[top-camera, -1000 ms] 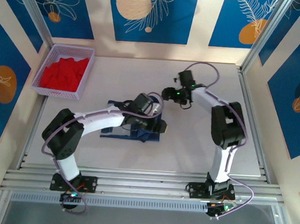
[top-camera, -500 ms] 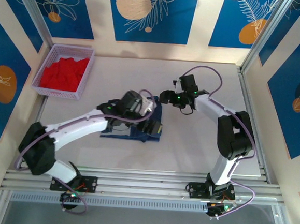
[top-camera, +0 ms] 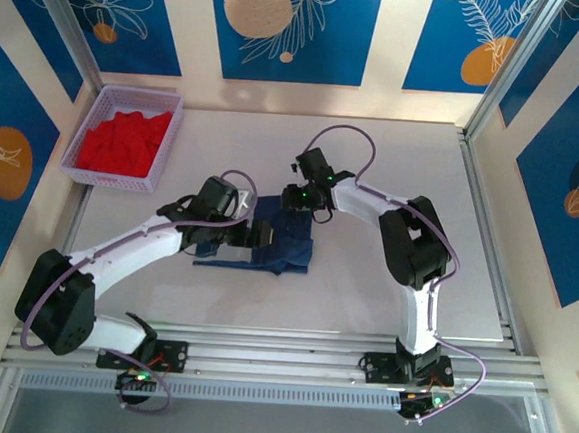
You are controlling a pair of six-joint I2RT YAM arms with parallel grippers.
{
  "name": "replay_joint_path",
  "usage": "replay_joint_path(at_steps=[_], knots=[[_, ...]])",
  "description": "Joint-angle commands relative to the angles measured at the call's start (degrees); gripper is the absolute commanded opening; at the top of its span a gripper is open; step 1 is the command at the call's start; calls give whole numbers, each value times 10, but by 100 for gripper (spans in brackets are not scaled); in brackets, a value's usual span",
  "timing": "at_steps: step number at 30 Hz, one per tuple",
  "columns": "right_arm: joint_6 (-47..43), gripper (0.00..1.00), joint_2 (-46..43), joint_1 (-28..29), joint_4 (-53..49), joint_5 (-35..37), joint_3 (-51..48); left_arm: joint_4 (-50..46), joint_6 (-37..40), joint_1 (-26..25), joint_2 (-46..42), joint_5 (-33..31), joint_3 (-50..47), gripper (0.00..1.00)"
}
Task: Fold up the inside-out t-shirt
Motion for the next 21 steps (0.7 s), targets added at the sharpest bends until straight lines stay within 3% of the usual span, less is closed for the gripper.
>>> replay_joint_path(at_steps=[1,3,7,14,21], knots=[[-21,22,-15,-21,-40,64,19,10,2,-7,-12,22,-13,86],[-25,16,-36,-37,-44,58,2,17,10,-18,-11,24,-17,85],[-13,16,-70,-80,-46,8,-48,30,25,-34,1,35,-8,85],[-1,48,-124,-144,-42,-121,-107,34,69,-62,57,36,49,85],[33,52,-211,-144,-38,-196,-212,93,69,-82,166,69,106,85]])
